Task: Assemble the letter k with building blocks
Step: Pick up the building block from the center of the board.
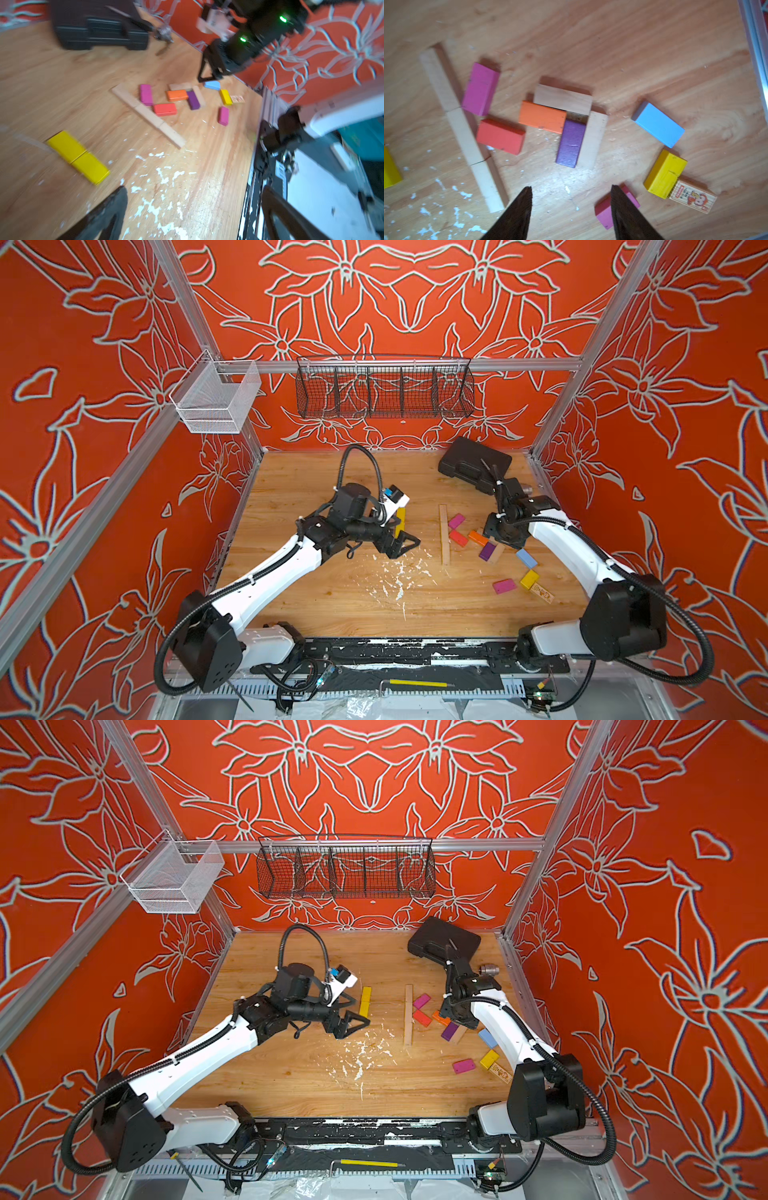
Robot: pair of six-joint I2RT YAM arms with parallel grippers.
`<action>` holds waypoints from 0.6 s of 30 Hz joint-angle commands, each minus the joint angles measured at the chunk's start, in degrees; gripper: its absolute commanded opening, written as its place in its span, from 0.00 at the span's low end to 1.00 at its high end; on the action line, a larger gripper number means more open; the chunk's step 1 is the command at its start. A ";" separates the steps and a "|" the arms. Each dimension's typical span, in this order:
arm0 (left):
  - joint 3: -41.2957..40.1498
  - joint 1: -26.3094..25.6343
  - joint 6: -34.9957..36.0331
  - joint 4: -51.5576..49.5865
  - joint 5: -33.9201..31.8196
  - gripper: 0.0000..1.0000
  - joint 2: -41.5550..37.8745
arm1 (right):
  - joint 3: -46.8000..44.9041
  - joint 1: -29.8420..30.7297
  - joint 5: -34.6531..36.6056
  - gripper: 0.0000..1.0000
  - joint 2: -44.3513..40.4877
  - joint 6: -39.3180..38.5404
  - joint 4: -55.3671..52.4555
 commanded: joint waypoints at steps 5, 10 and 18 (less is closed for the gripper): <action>12.63 -5.49 20.96 -7.15 6.72 0.98 11.35 | -4.07 -2.73 -3.67 0.60 -0.82 0.67 -0.22; 14.63 -5.87 21.35 -7.65 7.77 0.97 13.89 | -9.41 -3.90 1.80 0.60 -5.52 14.44 -5.77; 6.76 -7.74 27.97 -5.50 2.78 0.97 8.78 | -20.56 -4.66 -4.51 0.61 -12.94 24.93 -1.86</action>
